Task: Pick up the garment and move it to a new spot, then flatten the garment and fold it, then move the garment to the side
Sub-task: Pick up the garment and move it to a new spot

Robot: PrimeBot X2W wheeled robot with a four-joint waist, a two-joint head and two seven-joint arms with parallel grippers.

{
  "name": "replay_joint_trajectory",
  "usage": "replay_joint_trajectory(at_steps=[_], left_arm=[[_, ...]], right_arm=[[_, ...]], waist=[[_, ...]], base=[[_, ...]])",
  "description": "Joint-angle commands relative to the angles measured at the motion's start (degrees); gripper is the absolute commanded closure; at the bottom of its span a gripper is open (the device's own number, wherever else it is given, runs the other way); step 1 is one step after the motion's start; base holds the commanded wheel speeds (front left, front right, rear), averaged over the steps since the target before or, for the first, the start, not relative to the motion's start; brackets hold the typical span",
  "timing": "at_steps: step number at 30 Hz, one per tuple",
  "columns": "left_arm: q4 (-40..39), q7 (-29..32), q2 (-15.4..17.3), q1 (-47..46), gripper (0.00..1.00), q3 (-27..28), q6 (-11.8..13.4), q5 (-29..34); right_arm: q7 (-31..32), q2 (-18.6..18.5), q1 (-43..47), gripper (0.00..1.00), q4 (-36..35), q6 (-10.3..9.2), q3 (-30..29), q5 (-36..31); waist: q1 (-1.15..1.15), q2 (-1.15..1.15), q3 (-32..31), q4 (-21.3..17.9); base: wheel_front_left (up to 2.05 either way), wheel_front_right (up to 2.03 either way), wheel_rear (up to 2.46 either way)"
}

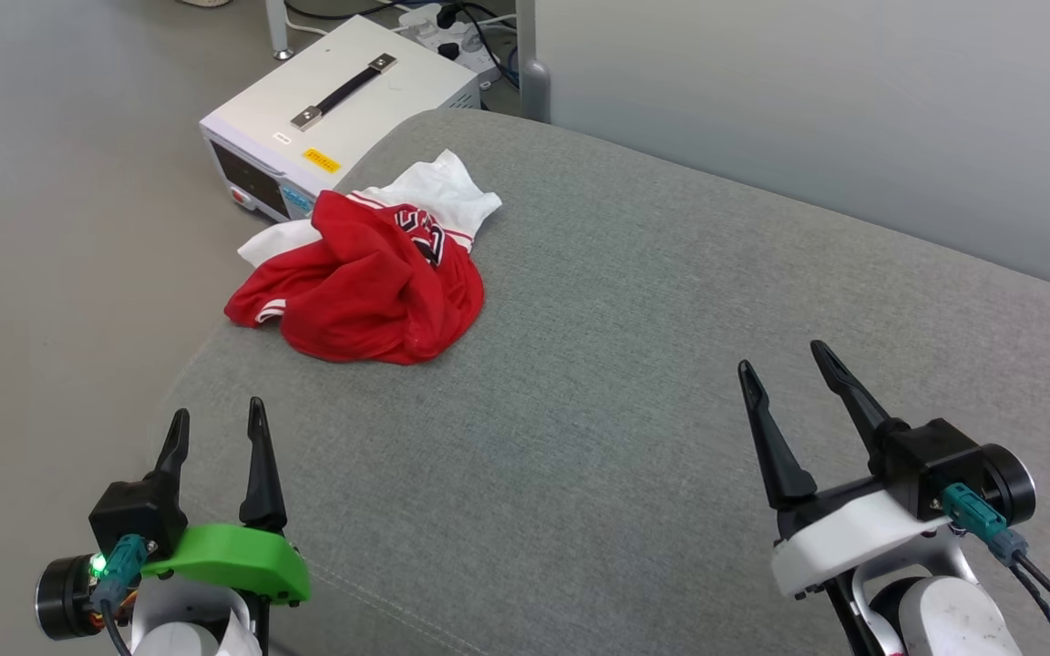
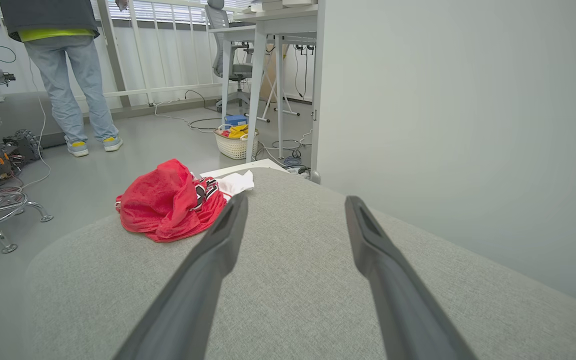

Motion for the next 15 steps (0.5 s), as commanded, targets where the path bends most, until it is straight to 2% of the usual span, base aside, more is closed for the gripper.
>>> replay_joint_trajectory(at_steps=[1, 15], left_arm=[[0.4, -0.8, 0.3, -1.2, 0.00, 0.1, -0.5, -0.6], [1.8, -2.5, 0.4, -2.2, 0.00, 0.9, -0.5, -1.2]], right_arm=[[-0.4, -0.2, -1.0, 0.00, -0.4, 0.30, 0.3, -0.4], [-0.7, -0.3, -1.7, 0.00, -1.0, 0.35, 1.4, -1.0]], waist=[[0.00, 0.00, 0.3, 1.3], [0.00, 0.00, 0.7, 6.2]], base=[[0.00, 0.00, 0.00], [0.00, 0.00, 0.00]])
